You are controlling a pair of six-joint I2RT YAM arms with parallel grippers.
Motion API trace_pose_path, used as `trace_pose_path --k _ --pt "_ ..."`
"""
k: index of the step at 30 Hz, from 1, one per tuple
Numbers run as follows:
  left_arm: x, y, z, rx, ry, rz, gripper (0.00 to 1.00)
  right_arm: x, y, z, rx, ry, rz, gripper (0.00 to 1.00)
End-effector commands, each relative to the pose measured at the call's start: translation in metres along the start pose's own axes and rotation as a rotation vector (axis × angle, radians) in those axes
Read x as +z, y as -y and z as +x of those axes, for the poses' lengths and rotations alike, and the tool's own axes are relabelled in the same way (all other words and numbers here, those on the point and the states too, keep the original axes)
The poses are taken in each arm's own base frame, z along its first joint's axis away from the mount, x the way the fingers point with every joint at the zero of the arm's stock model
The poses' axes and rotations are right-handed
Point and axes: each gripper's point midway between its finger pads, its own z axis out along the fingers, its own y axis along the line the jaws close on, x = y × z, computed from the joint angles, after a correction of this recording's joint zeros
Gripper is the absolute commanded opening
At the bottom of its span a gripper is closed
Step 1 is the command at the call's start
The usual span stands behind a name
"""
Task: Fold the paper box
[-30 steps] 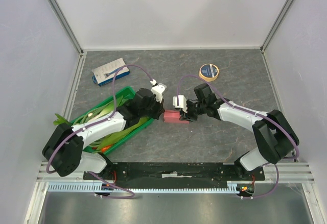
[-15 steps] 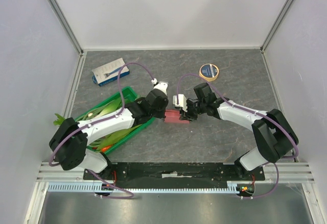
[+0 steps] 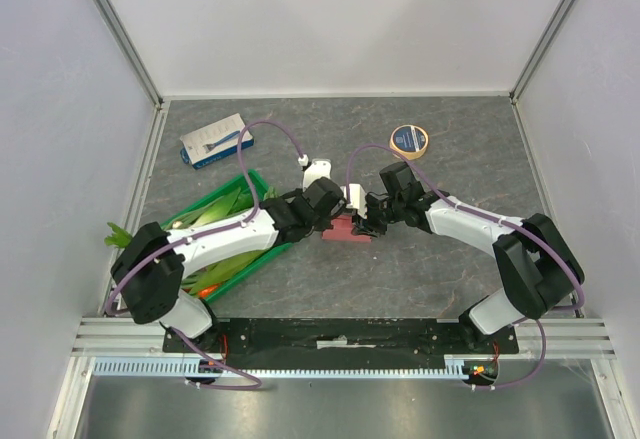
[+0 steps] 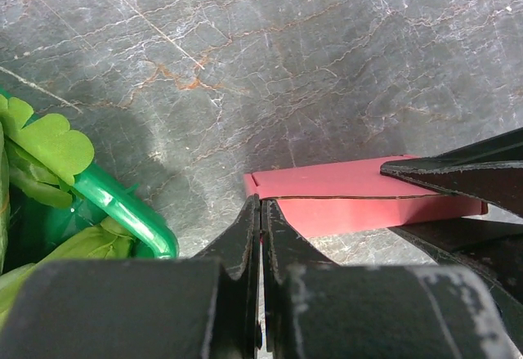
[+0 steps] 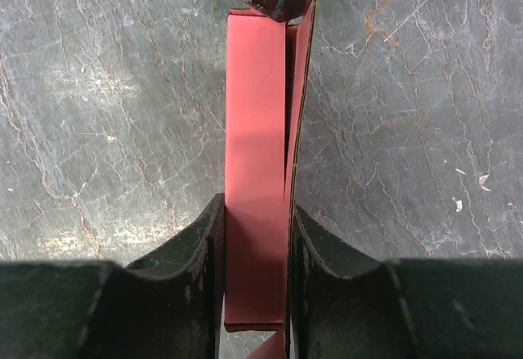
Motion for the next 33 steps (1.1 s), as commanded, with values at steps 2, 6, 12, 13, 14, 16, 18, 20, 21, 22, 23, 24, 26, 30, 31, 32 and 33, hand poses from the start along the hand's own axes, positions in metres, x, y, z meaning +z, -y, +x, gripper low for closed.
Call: trace_pose_path --k 2,6,12,13,14,16,18,20,21,22,23,24,26,30,31,32,33 --pt "0.008 0.017 0.023 -0.075 -0.019 0.037 0.02 0.006 -0.008 -0.006 -0.029 0.015 -0.043 0.23" --pt "0.005 0.009 0.024 -0.085 0.04 0.04 0.02 0.006 -0.007 -0.006 -0.028 0.016 -0.042 0.23" --pt "0.002 0.007 0.03 -0.035 0.104 0.099 0.02 0.006 -0.007 -0.006 -0.022 0.016 -0.042 0.23" --pt "0.0 0.01 0.028 -0.039 0.126 0.12 0.02 0.006 -0.007 -0.006 -0.024 0.016 -0.039 0.23" --pt "0.002 0.003 0.038 -0.013 0.114 0.116 0.02 0.005 -0.007 -0.006 -0.024 0.015 -0.038 0.23" --pt "-0.001 0.008 0.034 -0.016 0.152 0.15 0.02 0.006 -0.007 -0.006 -0.023 0.015 -0.04 0.22" --pt "0.0 0.002 0.039 0.005 0.15 0.142 0.02 0.006 -0.007 -0.005 -0.022 0.013 -0.039 0.23" --pt "0.001 0.001 0.042 0.014 0.155 0.148 0.02 0.006 -0.006 -0.006 -0.022 0.017 -0.034 0.24" --pt "0.001 0.0 0.042 0.012 0.157 0.142 0.02 0.006 -0.007 -0.006 -0.016 0.017 -0.034 0.25" --pt "0.002 -0.002 0.045 0.013 0.152 0.134 0.02 0.006 -0.006 -0.007 -0.013 0.019 -0.03 0.28" --pt "0.003 -0.002 0.045 0.013 0.151 0.13 0.02 0.006 -0.004 -0.008 -0.008 0.02 -0.021 0.34" --pt "0.004 -0.002 0.046 0.015 0.15 0.125 0.02 0.005 -0.003 -0.01 0.015 0.024 -0.014 0.36" --pt "0.007 -0.006 0.049 0.014 0.134 0.098 0.02 0.0 0.005 -0.014 0.034 0.022 0.036 0.53" --pt "0.012 -0.011 0.053 0.015 0.115 0.045 0.02 -0.022 0.029 -0.022 0.127 -0.006 0.214 0.63" --pt "0.012 -0.01 0.052 0.012 0.115 0.043 0.02 -0.029 0.031 -0.028 0.195 0.003 0.252 0.67" --pt "0.014 -0.011 0.054 0.016 0.109 0.037 0.02 -0.034 0.031 -0.028 0.226 -0.004 0.267 0.71" --pt "0.014 -0.011 0.055 0.017 0.108 0.033 0.02 -0.04 0.034 -0.032 0.253 -0.008 0.293 0.74"
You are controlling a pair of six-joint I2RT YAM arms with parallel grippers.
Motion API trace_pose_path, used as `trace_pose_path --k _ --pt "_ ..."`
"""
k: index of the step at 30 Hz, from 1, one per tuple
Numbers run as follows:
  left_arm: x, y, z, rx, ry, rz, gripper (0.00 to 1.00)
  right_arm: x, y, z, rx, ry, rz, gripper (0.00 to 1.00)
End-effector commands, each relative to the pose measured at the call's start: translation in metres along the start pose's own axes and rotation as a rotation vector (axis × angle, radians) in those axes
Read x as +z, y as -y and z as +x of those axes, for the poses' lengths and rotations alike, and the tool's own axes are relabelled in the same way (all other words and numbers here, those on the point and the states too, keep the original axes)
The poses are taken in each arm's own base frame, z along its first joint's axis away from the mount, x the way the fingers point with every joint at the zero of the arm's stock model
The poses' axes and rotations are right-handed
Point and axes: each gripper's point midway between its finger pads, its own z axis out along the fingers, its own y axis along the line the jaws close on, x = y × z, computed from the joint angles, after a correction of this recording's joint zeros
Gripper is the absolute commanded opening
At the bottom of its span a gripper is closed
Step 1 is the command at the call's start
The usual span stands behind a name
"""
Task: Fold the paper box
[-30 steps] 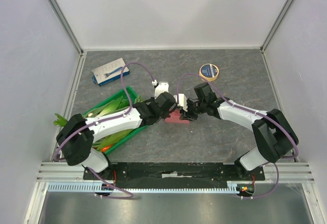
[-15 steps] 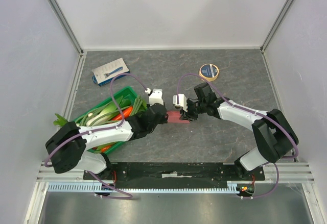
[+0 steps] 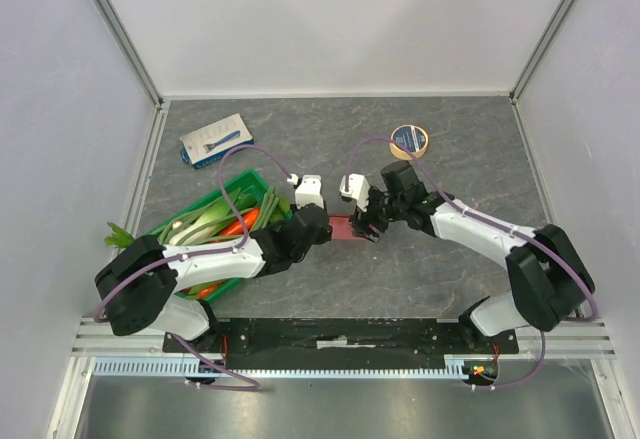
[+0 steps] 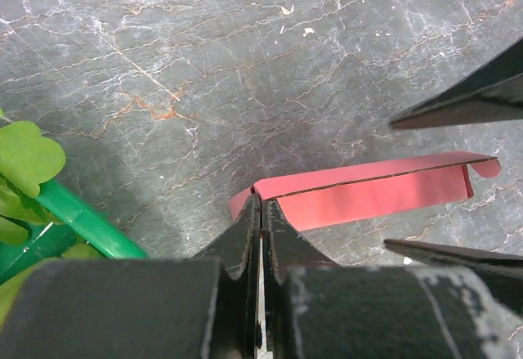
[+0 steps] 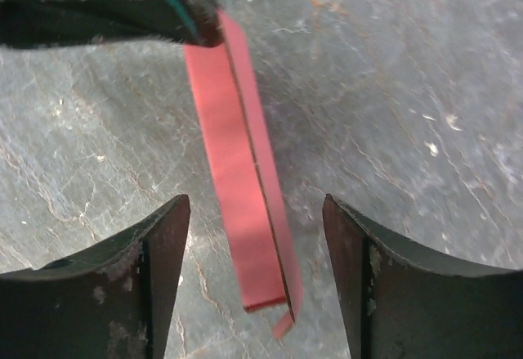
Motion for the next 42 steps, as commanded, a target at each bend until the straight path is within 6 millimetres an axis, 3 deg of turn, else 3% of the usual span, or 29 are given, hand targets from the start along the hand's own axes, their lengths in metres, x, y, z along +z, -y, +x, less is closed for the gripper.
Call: trace_pose_path --k 1,2,3,7,9,10,11,12,15,16,18,24,29,42 --pt "0.001 -0.018 0.048 0.08 -0.148 -0.063 0.02 -0.037 0.025 -0.036 0.178 0.045 0.199 0.77" --pt "0.001 -0.018 0.048 0.081 -0.148 -0.065 0.02 -0.044 0.025 -0.032 0.237 0.016 0.226 0.84" --pt "0.002 -0.017 0.047 0.078 -0.146 -0.063 0.02 -0.054 0.033 -0.033 0.269 0.003 0.285 0.84" --pt "0.0 -0.019 0.052 0.083 -0.166 -0.072 0.02 -0.098 0.031 -0.035 0.431 0.021 0.419 0.95" --pt "0.0 -0.017 0.053 0.086 -0.168 -0.07 0.02 -0.116 0.031 -0.038 0.591 0.054 0.494 0.94" --pt "0.0 -0.016 0.052 0.089 -0.169 -0.068 0.02 -0.123 0.031 -0.027 0.653 0.02 0.521 0.89" --pt "0.0 -0.017 0.052 0.093 -0.166 -0.072 0.02 -0.127 0.03 -0.029 0.739 0.033 0.539 0.83" --pt "-0.001 -0.017 0.052 0.095 -0.165 -0.073 0.02 -0.125 0.03 -0.022 0.786 0.001 0.548 0.76" --pt "-0.002 -0.019 0.051 0.099 -0.161 -0.08 0.02 -0.11 0.018 -0.011 0.839 -0.106 0.465 0.43" --pt "-0.002 -0.019 0.051 0.1 -0.162 -0.081 0.02 -0.105 0.015 -0.008 0.846 -0.129 0.44 0.38" --pt "-0.002 -0.02 0.05 0.1 -0.159 -0.082 0.02 -0.096 0.017 0.001 0.819 -0.164 0.442 0.38" --pt "-0.003 -0.019 0.049 0.103 -0.158 -0.08 0.02 -0.078 0.012 0.0 0.72 -0.212 0.414 0.32" --pt "-0.003 -0.017 0.046 0.106 -0.154 -0.076 0.02 -0.075 0.015 0.004 0.687 -0.229 0.444 0.38" --pt "-0.004 -0.019 0.046 0.116 -0.152 -0.077 0.02 -0.067 0.022 0.006 0.662 -0.252 0.457 0.31"
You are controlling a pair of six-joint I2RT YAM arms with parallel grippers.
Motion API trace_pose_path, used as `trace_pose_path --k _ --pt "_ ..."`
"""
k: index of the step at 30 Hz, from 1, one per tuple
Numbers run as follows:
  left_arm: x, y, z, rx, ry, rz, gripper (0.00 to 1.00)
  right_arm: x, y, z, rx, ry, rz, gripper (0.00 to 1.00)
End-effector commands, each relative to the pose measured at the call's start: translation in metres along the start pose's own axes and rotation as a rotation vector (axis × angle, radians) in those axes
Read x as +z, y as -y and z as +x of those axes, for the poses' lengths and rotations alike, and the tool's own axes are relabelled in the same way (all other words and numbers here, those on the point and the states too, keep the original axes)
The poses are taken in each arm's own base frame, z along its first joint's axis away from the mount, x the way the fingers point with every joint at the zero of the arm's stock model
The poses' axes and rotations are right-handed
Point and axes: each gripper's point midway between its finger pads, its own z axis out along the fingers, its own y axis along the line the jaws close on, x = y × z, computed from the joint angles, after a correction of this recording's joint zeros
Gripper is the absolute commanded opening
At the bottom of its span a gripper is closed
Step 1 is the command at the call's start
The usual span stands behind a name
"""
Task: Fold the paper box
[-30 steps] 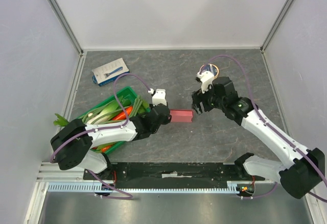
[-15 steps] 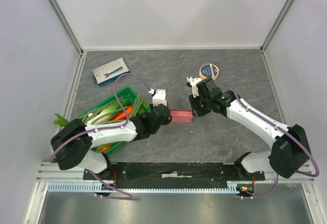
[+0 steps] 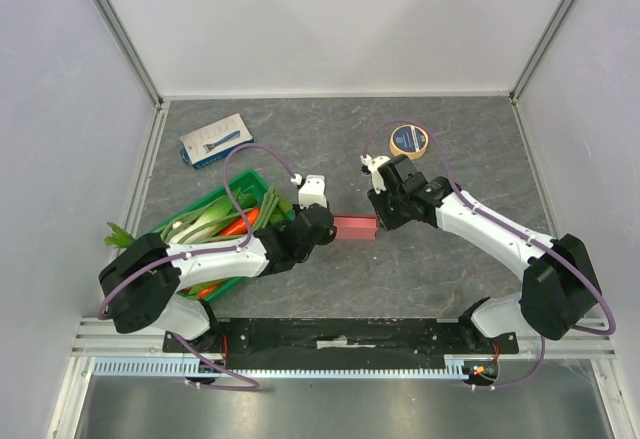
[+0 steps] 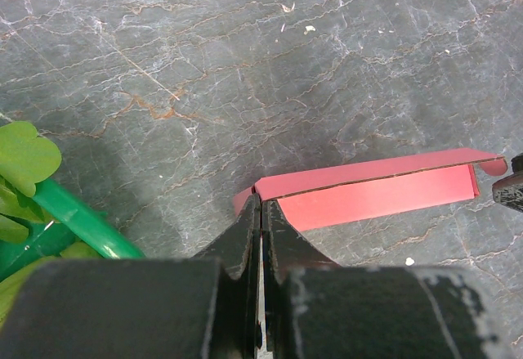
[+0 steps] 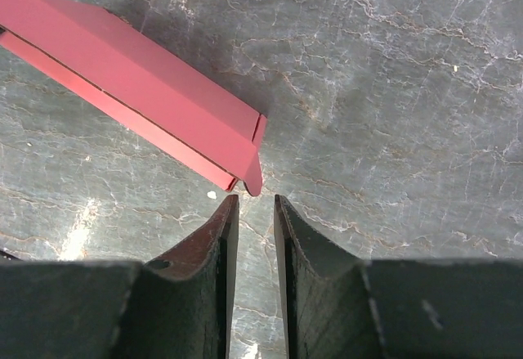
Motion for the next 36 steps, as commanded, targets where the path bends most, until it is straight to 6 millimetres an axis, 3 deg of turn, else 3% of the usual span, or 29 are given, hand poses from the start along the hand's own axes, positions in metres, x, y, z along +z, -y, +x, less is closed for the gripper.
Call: trace_pose_path --k 1,14,19,23,27,36 --pt "-0.006 -0.022 0.045 0.096 -0.145 -0.056 0.02 -0.006 0.0 -0.022 -0.016 0.065 0.009 0.31" --pt "-0.006 -0.023 0.047 0.1 -0.148 -0.054 0.02 -0.001 -0.003 -0.032 -0.017 0.064 0.013 0.18" --pt "-0.005 -0.024 0.048 0.103 -0.148 -0.06 0.02 -0.005 -0.004 -0.037 -0.005 0.068 0.03 0.0" --pt "-0.004 -0.027 0.052 0.111 -0.156 -0.069 0.02 -0.011 -0.006 -0.038 0.026 0.027 0.038 0.0" --pt "-0.004 -0.027 0.053 0.116 -0.158 -0.068 0.02 -0.012 -0.01 -0.025 0.077 -0.079 0.036 0.0" --pt "-0.004 -0.02 0.05 0.128 -0.155 -0.052 0.02 -0.006 -0.036 -0.01 0.236 -0.204 -0.058 0.0"
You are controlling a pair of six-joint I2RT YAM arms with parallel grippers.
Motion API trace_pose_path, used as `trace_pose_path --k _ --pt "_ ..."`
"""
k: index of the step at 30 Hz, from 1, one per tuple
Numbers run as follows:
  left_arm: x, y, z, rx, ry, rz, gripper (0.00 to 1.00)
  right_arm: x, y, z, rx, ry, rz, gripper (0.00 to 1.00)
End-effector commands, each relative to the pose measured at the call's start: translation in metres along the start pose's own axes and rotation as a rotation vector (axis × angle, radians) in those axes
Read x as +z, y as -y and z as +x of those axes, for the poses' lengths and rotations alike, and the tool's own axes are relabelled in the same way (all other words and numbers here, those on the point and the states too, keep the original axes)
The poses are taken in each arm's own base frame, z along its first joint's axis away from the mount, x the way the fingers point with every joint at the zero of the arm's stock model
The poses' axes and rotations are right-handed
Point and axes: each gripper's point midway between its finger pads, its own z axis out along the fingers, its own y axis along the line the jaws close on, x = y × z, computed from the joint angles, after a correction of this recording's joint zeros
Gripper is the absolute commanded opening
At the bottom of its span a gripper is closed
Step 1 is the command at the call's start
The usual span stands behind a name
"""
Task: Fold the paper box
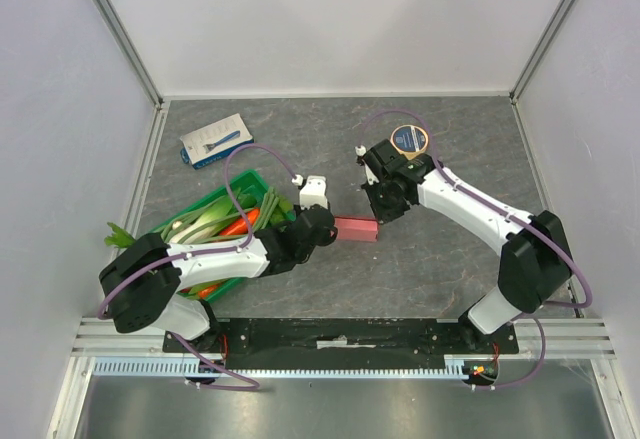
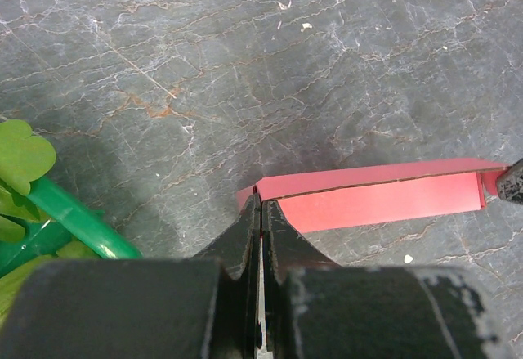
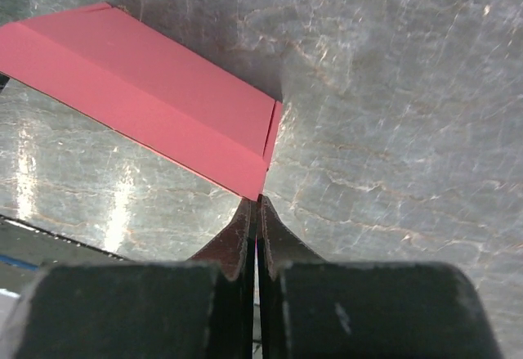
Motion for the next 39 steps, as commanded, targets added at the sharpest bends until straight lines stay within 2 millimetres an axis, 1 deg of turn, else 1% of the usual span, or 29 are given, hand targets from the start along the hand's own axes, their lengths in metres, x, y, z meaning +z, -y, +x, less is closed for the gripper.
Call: trace_pose_path --k 1,4,6,7,8,9,11,12,14,17,18,19,22,23,26,27,28,34,35,36,37,38,39 --pt "-0.004 -0.019 0.049 0.124 -0.152 -0.049 0.02 -0.006 -0.025 0.001 0.126 -0.032 -0.098 0.0" --pt "-0.005 -0.017 0.05 0.132 -0.151 -0.047 0.02 -0.008 -0.033 -0.003 0.189 -0.022 -0.144 0.0" --pt "-0.005 -0.016 0.05 0.132 -0.148 -0.046 0.02 -0.011 -0.037 -0.011 0.241 0.006 -0.188 0.0" --pt "-0.006 -0.016 0.052 0.134 -0.151 -0.045 0.02 -0.012 -0.041 -0.009 0.255 -0.001 -0.219 0.0" --pt "-0.006 -0.014 0.051 0.132 -0.148 -0.043 0.02 -0.013 -0.041 -0.014 0.283 0.016 -0.229 0.0" --pt "-0.007 -0.014 0.051 0.134 -0.149 -0.04 0.02 -0.011 -0.041 -0.012 0.296 0.014 -0.23 0.0" --pt "-0.008 -0.011 0.05 0.129 -0.144 -0.033 0.02 -0.013 -0.042 -0.019 0.325 0.046 -0.252 0.0" --pt "-0.008 -0.01 0.05 0.128 -0.145 -0.03 0.02 -0.011 -0.043 -0.017 0.36 0.04 -0.264 0.0" --pt "-0.008 -0.007 0.05 0.132 -0.145 -0.027 0.02 -0.011 -0.044 -0.022 0.389 0.06 -0.29 0.0" --pt "-0.008 -0.004 0.051 0.137 -0.146 -0.022 0.02 -0.011 -0.045 -0.024 0.413 0.07 -0.295 0.0" --pt "-0.009 -0.004 0.052 0.138 -0.146 -0.021 0.02 -0.008 -0.045 -0.02 0.427 0.063 -0.303 0.0" --pt "-0.009 -0.004 0.052 0.14 -0.147 -0.022 0.02 -0.01 -0.047 -0.022 0.452 0.066 -0.319 0.0" --pt "-0.009 -0.003 0.051 0.14 -0.144 -0.022 0.02 -0.01 -0.045 -0.022 0.474 0.077 -0.316 0.0" --pt "-0.009 -0.003 0.052 0.14 -0.145 -0.022 0.02 -0.01 -0.044 -0.025 0.485 0.09 -0.327 0.0" --pt "-0.009 -0.004 0.053 0.142 -0.145 -0.025 0.02 -0.009 -0.043 -0.024 0.507 0.091 -0.327 0.0" --pt "-0.009 -0.005 0.053 0.142 -0.144 -0.027 0.02 -0.005 -0.043 -0.019 0.521 0.083 -0.333 0.0" --pt "-0.009 -0.004 0.053 0.143 -0.145 -0.024 0.02 -0.006 -0.045 -0.019 0.528 0.082 -0.351 0.0" --pt "-0.009 -0.006 0.053 0.148 -0.142 -0.033 0.02 -0.003 -0.036 -0.015 0.513 0.094 -0.309 0.0" --pt "-0.009 -0.006 0.053 0.148 -0.142 -0.035 0.02 -0.002 -0.032 -0.011 0.505 0.082 -0.285 0.0" --pt "-0.009 -0.006 0.053 0.146 -0.142 -0.035 0.02 -0.004 -0.028 -0.012 0.459 0.09 -0.266 0.0" --pt "-0.009 -0.006 0.053 0.147 -0.143 -0.034 0.02 -0.001 -0.024 -0.009 0.438 0.079 -0.241 0.0" --pt "-0.009 -0.006 0.054 0.149 -0.146 -0.034 0.02 0.0 -0.015 -0.001 0.415 0.058 -0.184 0.0" --pt "-0.009 -0.006 0.054 0.149 -0.146 -0.034 0.02 -0.001 -0.009 -0.002 0.364 0.061 -0.159 0.0"
